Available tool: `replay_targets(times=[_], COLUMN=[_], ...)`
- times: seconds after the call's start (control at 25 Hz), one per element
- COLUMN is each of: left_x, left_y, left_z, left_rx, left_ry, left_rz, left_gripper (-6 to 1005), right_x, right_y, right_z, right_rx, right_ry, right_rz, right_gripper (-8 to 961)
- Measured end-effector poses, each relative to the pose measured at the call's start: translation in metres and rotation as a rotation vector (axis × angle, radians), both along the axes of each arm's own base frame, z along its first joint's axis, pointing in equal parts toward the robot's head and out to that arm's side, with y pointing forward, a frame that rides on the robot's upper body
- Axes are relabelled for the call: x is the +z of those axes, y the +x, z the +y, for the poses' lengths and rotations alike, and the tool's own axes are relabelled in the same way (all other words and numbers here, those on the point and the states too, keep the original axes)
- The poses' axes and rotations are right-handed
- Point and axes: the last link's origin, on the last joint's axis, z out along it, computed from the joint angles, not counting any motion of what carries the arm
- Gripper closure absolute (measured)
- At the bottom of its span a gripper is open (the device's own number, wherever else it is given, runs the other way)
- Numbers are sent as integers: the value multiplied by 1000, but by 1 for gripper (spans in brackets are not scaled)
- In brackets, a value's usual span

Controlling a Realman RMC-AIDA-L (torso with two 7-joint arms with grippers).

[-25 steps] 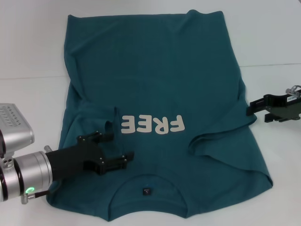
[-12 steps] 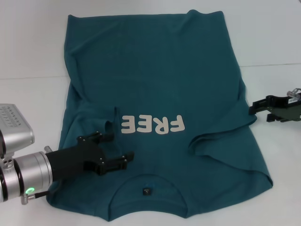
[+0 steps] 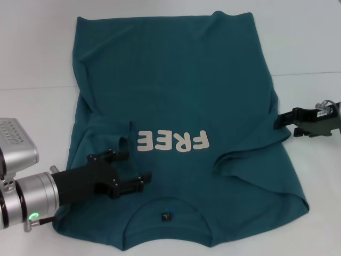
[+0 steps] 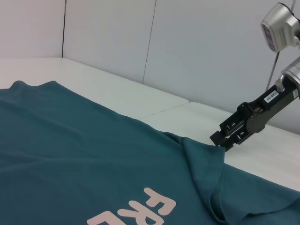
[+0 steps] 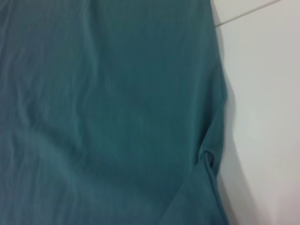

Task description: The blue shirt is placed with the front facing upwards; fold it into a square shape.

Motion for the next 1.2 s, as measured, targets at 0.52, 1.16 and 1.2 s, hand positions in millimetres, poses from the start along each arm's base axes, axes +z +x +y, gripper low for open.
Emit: replay_targets(times=[0.52,1.16,1.2], left_x=[0,0,0], left_y=[0,-1,-1], left_z=[0,-1,-1], left_rx=[1,2,2], left_ry=[0,-1,-1], left_rz=[0,-1,-1], left_gripper=[128,129,129], right_x=[-22,-29,-29], right_y=[-8,-41,-43], right_z=[1,14,15], right_rx=[63,161,165], right_ry=[-21,-2,-3], right_rz=[-6,86,87], right_gripper=[475,932,932])
